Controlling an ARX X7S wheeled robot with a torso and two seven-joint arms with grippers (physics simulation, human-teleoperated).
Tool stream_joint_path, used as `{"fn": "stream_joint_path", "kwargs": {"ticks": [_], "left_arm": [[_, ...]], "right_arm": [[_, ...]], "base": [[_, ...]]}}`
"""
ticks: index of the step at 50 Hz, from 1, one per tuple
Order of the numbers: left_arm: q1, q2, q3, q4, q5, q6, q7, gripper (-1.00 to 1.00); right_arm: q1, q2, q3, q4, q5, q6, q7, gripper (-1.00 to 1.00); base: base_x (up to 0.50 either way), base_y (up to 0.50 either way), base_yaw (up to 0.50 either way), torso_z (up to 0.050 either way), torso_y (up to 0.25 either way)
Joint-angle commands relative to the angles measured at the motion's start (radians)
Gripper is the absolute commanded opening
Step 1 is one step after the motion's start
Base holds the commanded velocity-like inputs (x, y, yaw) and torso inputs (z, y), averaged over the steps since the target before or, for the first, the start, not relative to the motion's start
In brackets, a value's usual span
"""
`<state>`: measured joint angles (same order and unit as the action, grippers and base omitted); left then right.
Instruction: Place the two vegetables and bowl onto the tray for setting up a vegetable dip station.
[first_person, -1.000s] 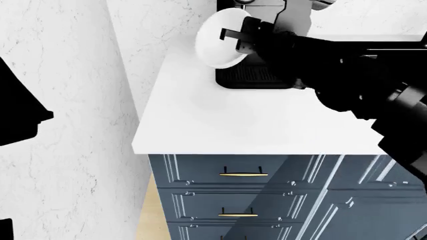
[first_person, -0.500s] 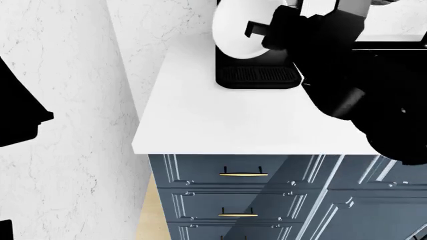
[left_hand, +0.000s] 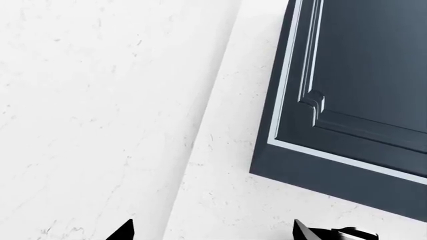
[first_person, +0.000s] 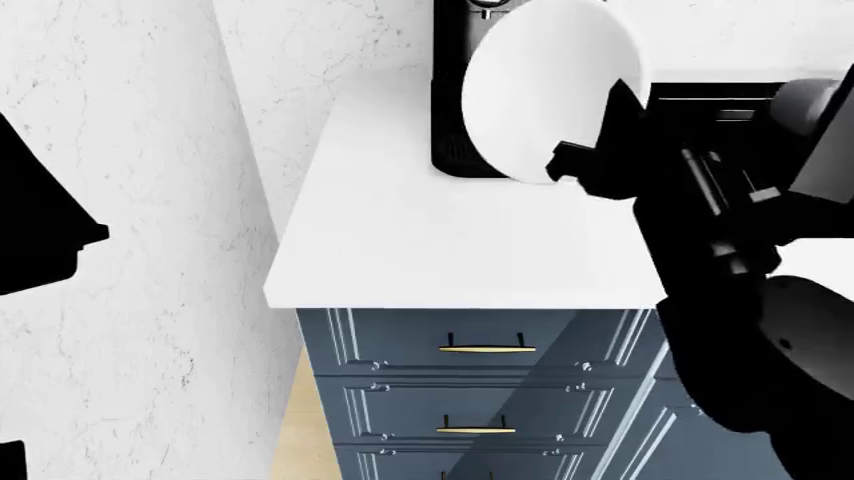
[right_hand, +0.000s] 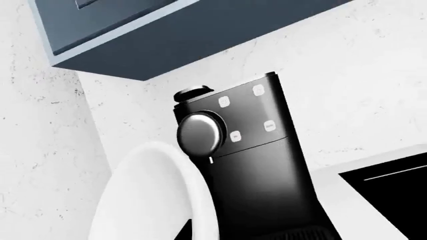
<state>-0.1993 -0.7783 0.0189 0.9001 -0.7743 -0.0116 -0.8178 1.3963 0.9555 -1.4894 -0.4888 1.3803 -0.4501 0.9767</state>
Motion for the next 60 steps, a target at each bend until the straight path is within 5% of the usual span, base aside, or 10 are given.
{"fn": "stream_joint_path", "kwargs": {"ticks": [1, 36, 60], "left_arm": [[0.000, -0.003, 0.002, 0.002, 0.000, 0.000, -0.003, 1.00], [-0.006, 0.000, 0.024, -0.004, 0.012, -0.003, -0.004, 1.00], [-0.010, -0.009, 0.025, 0.005, 0.004, -0.003, -0.011, 1.00]], "right_arm": [[-0.144, 0.059, -0.001, -0.085, -0.208, -0.128, 0.097, -1.00], [-0.300, 0.018, -0.015, -0.061, -0.397, -0.232, 0.090, -1.00], [-0.350, 0.026, 0.019, -0.030, -0.376, -0.311, 0.098, -1.00]], "base": [[0.00, 0.00, 0.00, 0.000, 0.000], [-0.01, -0.01, 0.00, 0.000, 0.000], [-0.33, -0.44, 0.00, 0.000, 0.000]]}}
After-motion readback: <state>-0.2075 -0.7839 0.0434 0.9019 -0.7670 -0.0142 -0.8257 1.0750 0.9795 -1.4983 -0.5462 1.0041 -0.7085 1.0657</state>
